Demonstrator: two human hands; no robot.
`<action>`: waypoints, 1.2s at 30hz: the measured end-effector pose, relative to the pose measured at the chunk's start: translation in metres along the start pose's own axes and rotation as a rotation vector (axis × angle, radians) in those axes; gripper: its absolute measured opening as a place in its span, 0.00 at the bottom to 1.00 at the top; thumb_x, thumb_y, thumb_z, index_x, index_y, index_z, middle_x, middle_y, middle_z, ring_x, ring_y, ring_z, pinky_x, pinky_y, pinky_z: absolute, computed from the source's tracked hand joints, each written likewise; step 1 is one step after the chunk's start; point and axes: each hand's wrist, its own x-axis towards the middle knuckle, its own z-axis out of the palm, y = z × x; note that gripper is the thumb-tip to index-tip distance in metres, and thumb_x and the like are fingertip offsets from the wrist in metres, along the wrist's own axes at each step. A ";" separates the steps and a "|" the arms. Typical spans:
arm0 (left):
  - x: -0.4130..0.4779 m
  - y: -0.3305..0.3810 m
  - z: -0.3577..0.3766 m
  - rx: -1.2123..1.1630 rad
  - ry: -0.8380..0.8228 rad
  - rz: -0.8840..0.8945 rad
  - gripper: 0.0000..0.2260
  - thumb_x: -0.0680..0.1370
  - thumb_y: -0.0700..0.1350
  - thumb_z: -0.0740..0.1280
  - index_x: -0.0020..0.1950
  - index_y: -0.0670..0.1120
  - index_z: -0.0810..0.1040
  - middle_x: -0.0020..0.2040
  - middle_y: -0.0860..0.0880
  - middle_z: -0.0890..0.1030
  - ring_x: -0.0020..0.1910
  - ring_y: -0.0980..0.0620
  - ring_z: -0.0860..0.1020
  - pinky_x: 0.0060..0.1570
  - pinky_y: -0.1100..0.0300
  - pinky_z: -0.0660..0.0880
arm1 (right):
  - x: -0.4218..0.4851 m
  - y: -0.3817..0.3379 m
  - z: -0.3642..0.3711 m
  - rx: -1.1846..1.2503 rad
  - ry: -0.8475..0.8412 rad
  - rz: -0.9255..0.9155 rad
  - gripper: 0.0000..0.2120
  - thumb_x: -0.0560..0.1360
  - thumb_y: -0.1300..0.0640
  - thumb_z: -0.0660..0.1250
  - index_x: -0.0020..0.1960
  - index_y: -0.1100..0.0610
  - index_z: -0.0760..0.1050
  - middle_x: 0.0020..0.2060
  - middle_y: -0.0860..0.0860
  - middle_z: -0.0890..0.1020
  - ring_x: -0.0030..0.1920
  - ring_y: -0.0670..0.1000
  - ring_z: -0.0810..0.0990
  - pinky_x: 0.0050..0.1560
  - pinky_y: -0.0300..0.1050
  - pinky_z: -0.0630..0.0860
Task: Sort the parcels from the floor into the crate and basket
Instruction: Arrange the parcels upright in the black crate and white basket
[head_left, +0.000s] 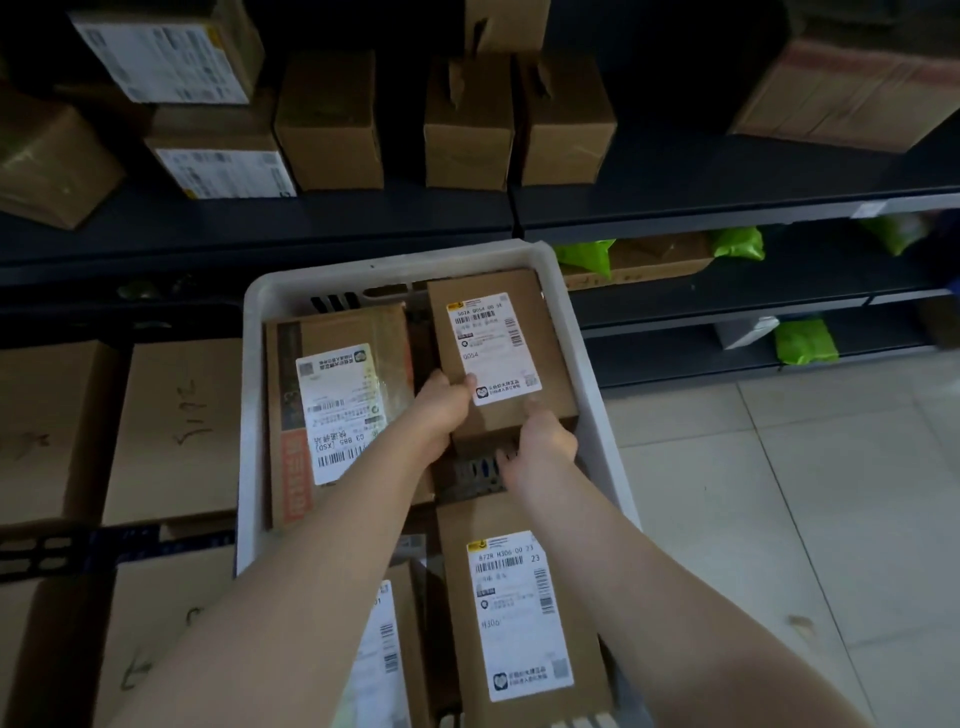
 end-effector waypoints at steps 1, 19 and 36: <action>0.003 0.003 -0.001 0.015 -0.007 -0.049 0.21 0.80 0.49 0.60 0.71 0.44 0.63 0.65 0.44 0.76 0.63 0.43 0.74 0.64 0.45 0.71 | -0.002 0.000 0.002 0.040 0.013 0.000 0.20 0.77 0.53 0.67 0.66 0.58 0.70 0.60 0.55 0.75 0.59 0.57 0.74 0.58 0.50 0.73; -0.133 -0.119 -0.067 0.993 0.272 0.908 0.15 0.71 0.38 0.66 0.58 0.43 0.78 0.56 0.45 0.77 0.56 0.47 0.77 0.57 0.52 0.76 | 0.007 0.033 -0.046 -1.458 -0.328 -0.775 0.16 0.77 0.54 0.58 0.62 0.58 0.71 0.57 0.59 0.77 0.60 0.60 0.75 0.63 0.57 0.72; -0.135 -0.209 -0.058 1.351 0.225 0.492 0.41 0.73 0.69 0.49 0.76 0.52 0.33 0.76 0.37 0.36 0.75 0.38 0.36 0.68 0.37 0.34 | -0.002 0.100 -0.086 -2.253 -0.153 -1.246 0.35 0.79 0.46 0.52 0.77 0.51 0.35 0.73 0.59 0.30 0.73 0.62 0.30 0.69 0.72 0.36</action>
